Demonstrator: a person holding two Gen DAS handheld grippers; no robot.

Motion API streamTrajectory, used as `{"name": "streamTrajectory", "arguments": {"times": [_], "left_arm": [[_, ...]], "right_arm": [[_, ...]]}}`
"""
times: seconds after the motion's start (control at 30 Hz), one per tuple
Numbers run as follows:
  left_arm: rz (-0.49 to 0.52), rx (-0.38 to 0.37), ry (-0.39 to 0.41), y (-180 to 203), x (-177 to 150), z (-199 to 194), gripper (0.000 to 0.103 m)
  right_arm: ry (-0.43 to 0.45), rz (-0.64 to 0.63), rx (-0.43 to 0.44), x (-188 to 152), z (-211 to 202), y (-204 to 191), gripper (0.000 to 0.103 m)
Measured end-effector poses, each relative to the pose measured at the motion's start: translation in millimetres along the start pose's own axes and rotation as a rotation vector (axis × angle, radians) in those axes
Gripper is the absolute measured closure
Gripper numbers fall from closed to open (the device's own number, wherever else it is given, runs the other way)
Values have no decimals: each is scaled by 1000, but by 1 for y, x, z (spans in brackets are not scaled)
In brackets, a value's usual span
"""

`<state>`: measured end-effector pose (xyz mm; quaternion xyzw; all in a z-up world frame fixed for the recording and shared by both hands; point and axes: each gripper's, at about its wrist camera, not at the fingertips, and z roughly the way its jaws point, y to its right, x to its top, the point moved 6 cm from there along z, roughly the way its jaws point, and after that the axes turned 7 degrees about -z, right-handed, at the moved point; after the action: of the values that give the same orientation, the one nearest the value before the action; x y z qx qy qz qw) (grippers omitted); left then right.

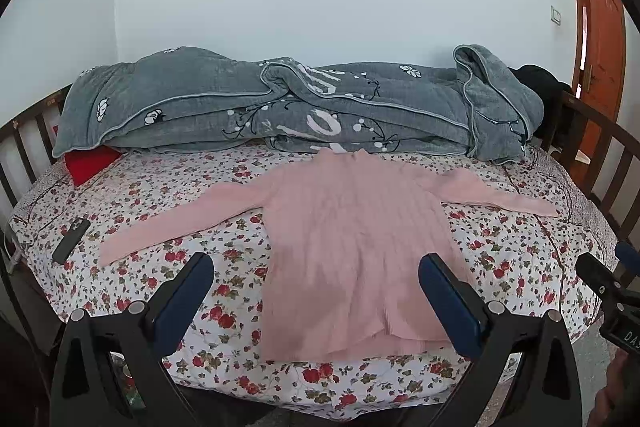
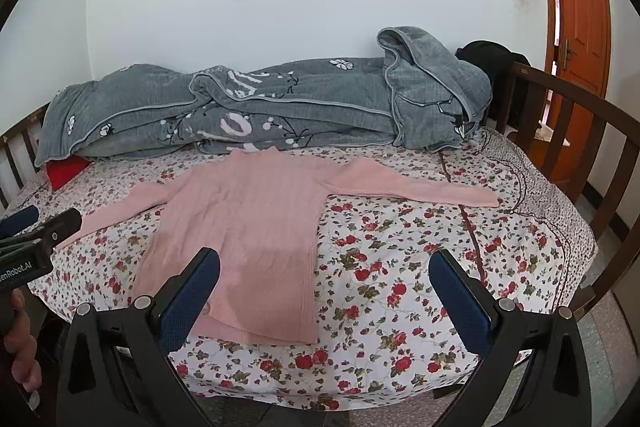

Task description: Fold small clothes

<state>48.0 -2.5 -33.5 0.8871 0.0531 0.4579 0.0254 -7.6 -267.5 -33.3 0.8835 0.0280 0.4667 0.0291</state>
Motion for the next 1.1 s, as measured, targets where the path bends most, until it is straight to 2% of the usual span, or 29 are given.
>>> {"name": "streamTrajectory", "arguments": {"times": [1.1], "left_arm": [[3,-4,-17,1,0,2,0]], "right_arm": [[6,22,21,2,-3,0,1]]}}
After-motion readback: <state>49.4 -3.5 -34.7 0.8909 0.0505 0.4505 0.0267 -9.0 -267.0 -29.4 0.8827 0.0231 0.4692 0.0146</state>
